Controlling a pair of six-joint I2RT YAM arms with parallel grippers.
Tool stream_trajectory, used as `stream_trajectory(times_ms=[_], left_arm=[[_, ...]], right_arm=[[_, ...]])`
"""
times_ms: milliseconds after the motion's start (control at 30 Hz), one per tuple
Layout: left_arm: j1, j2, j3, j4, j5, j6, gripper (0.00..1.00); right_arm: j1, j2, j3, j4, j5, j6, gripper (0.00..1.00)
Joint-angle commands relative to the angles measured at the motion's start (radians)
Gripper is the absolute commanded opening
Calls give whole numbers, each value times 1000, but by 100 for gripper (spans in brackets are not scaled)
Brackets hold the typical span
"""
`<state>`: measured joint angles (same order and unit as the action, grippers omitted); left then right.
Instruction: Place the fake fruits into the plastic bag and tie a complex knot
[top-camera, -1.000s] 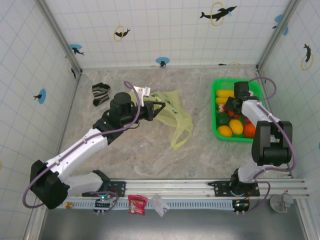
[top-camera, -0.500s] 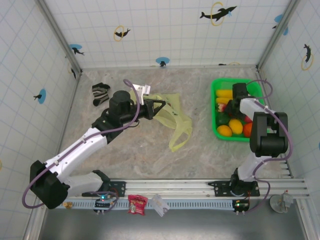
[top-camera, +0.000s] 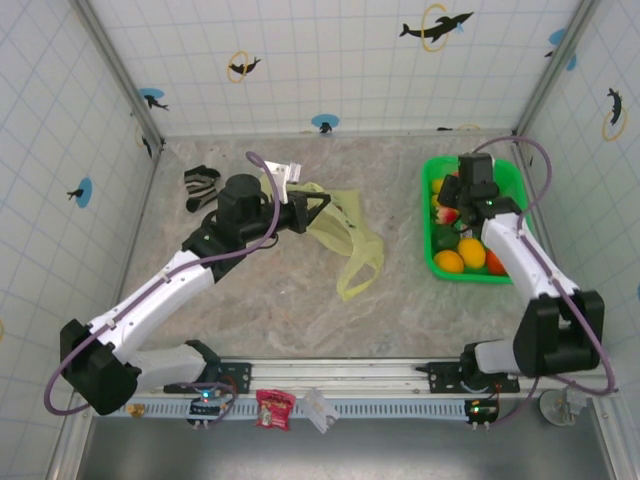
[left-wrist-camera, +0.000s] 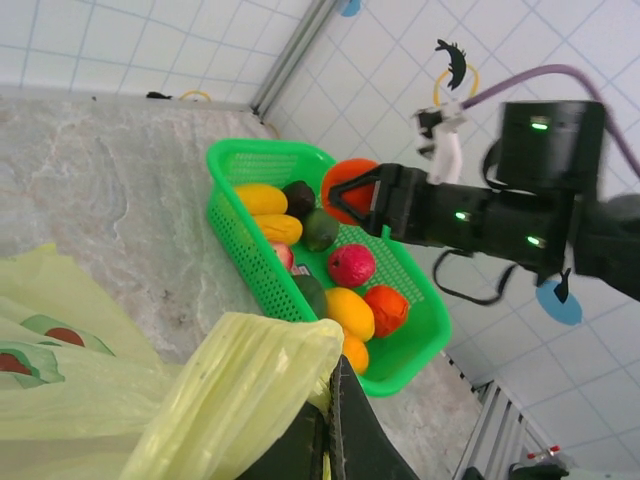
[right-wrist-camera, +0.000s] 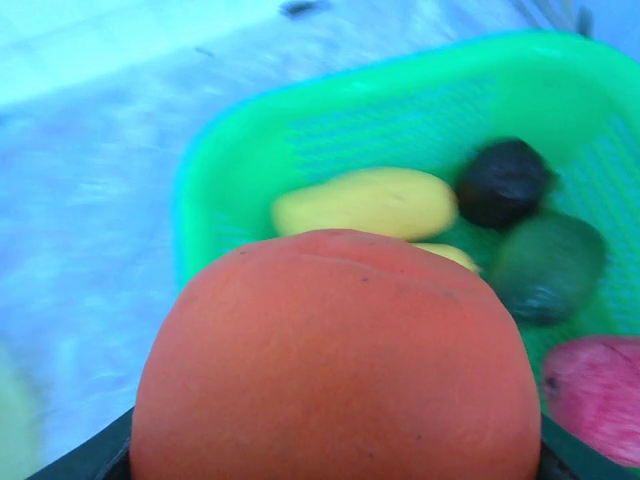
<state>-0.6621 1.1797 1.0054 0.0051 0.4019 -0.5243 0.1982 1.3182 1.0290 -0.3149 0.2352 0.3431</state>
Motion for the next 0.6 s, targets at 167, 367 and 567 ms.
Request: stream_trajectory(times_ms=[167, 367, 567], left_arm=[[-2, -25, 22, -49, -20, 49, 0], [-2, -35, 25, -62, -32, 58, 0], [-2, -46, 26, -67, -32, 63, 0]], right_arm=[[263, -240, -174, 276, -551, -13, 56], [462, -233, -222, 377, -744, -18, 55], [581, -121, -212, 385, -725, -56, 55]])
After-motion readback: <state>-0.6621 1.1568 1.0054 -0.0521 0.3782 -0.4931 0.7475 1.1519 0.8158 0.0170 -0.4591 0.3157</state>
